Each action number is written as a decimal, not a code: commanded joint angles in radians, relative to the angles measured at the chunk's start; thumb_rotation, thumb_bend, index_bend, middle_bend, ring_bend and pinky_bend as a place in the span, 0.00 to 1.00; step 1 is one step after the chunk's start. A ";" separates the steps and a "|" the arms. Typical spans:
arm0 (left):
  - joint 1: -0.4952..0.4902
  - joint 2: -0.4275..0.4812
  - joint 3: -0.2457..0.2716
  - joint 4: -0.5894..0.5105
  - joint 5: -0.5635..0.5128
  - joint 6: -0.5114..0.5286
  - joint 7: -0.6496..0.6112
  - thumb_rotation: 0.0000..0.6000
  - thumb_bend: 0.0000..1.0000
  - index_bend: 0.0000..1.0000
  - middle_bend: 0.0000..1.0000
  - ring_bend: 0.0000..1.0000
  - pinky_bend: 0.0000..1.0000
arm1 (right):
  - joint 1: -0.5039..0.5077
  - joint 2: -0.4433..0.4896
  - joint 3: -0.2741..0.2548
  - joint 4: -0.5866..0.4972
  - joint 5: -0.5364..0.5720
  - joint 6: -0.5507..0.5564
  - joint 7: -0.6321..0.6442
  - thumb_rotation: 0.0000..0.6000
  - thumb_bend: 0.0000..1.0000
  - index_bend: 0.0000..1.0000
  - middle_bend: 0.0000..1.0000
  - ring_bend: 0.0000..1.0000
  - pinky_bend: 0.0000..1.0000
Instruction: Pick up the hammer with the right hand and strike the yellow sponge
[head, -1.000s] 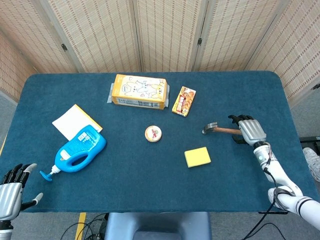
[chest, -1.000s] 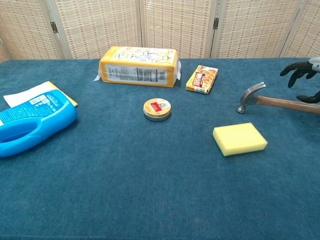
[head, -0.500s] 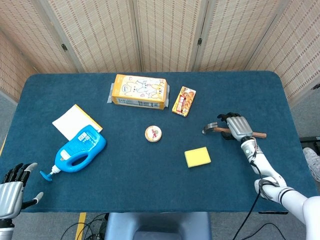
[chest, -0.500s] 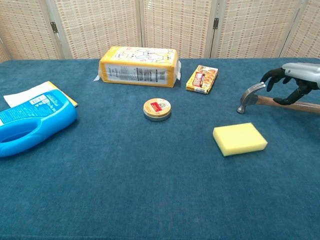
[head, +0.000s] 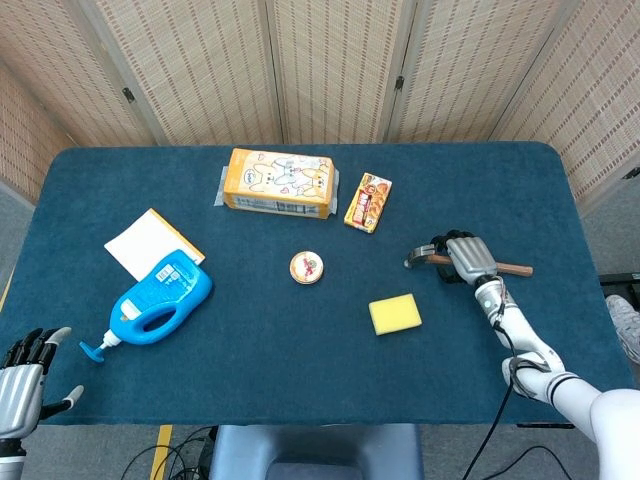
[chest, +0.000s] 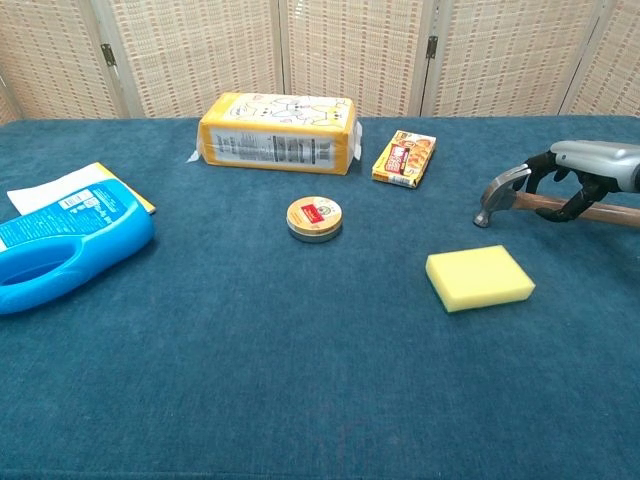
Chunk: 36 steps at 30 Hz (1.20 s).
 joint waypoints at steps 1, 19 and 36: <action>0.000 0.001 -0.001 0.001 -0.001 0.000 0.000 1.00 0.21 0.18 0.20 0.12 0.18 | 0.002 -0.005 -0.002 0.007 0.004 -0.008 -0.002 1.00 0.38 0.33 0.40 0.17 0.21; 0.007 0.001 -0.002 0.018 -0.007 0.002 -0.015 1.00 0.21 0.18 0.20 0.12 0.18 | 0.021 -0.034 -0.005 0.046 0.020 -0.049 -0.011 1.00 0.48 0.41 0.46 0.21 0.21; 0.009 -0.003 -0.001 0.025 -0.008 0.001 -0.018 1.00 0.21 0.18 0.20 0.12 0.18 | 0.019 -0.028 -0.008 0.040 0.026 -0.054 -0.018 1.00 0.52 0.45 0.49 0.23 0.21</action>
